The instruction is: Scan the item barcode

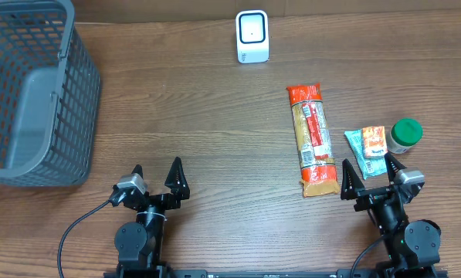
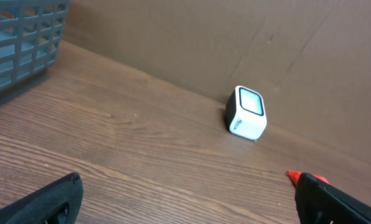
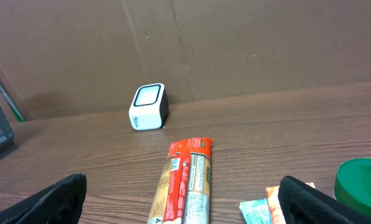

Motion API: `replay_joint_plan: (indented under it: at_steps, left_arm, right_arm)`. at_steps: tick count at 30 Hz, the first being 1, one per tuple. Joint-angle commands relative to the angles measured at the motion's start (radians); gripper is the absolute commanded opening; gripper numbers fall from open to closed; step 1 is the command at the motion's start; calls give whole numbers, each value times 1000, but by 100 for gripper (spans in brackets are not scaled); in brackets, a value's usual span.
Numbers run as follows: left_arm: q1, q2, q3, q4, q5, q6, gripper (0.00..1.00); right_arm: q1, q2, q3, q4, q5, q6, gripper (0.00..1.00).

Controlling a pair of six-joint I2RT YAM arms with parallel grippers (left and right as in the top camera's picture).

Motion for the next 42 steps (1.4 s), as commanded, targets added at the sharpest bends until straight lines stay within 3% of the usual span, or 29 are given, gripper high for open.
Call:
replay_joint_plan:
  at_steps: [1,6,13,42]
  left_arm:
    - [4,-9,-3,-1,7,-14,100]
    - [4,-9,-3,-1,7,-14,100]
    - [4,-9,-3,-1,7,-14,100]
    - [4,-9,-3,-1,7,-14,100]
  right_arm:
    - [-8,-10,-10,10,-3,0,100]
    - [-28,-10,-10,24,-3,-23,100]
    - [-51,-10,-10,11,-61,-211,100]
    - [-52,-10,-10,13,-61,-210,100]
